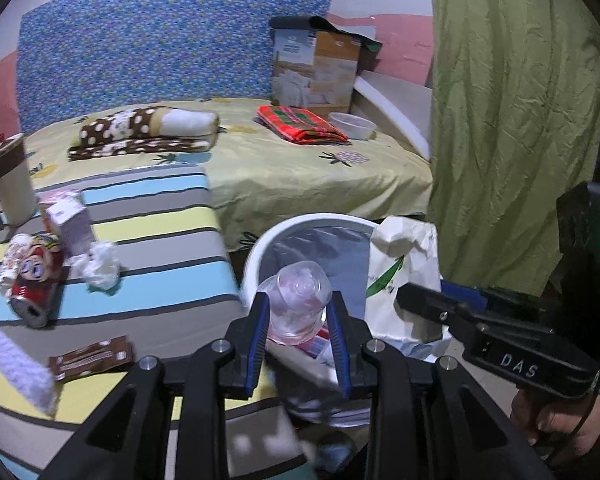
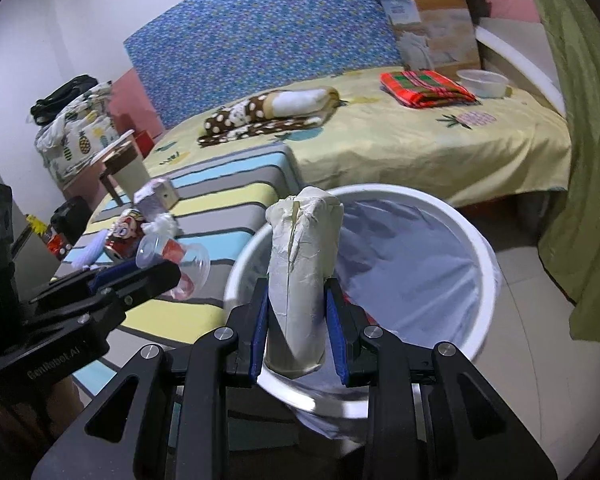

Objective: Collect trash
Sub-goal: 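Carry the clear cup and paper bag over the trash bin with both grippers, then open both grippers to drop the cup and paper bag into the bin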

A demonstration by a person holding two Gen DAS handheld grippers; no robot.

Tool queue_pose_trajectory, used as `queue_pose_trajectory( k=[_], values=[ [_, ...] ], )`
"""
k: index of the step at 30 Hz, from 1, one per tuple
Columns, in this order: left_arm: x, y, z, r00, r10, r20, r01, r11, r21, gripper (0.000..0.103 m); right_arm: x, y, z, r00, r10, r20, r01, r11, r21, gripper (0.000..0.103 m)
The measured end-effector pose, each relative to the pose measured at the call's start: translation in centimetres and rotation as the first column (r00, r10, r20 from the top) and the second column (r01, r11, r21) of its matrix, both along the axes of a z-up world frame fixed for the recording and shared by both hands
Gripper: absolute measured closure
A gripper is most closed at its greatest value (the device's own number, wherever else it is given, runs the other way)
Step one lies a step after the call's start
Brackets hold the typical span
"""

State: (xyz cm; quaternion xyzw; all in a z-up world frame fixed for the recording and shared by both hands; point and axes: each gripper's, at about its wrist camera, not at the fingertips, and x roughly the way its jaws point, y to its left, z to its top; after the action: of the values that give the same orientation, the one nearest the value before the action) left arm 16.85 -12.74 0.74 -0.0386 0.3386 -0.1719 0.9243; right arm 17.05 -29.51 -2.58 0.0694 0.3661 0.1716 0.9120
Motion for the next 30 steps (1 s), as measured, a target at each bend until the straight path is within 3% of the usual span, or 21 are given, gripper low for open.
queue_pose_trajectory(
  k=[16,21,30],
  values=[
    [2.3,-1.6,-2.4,0.995,-0.066,-0.072,0.064,0.998,-0.028,0.071,1.3,-1.9,-2.5,0.994,-0.02,-0.11,0.019,1.0,-0.016,0.064],
    [2.5,-1.2,-2.7,0.995,-0.058,-0.08,0.055,0.998,-0.038,0.064,1.1,-1.9,-2.3,0.995,-0.016,-0.101,0.015,1.0,-0.012,0.064],
    [1.7,0.2,-2.5,0.996,-0.039,-0.078,0.034,0.997,-0.063,0.063,0.3,-2.0,-1.3,0.997,-0.028,-0.068,0.028,1.0,0.004,0.064]
  ],
)
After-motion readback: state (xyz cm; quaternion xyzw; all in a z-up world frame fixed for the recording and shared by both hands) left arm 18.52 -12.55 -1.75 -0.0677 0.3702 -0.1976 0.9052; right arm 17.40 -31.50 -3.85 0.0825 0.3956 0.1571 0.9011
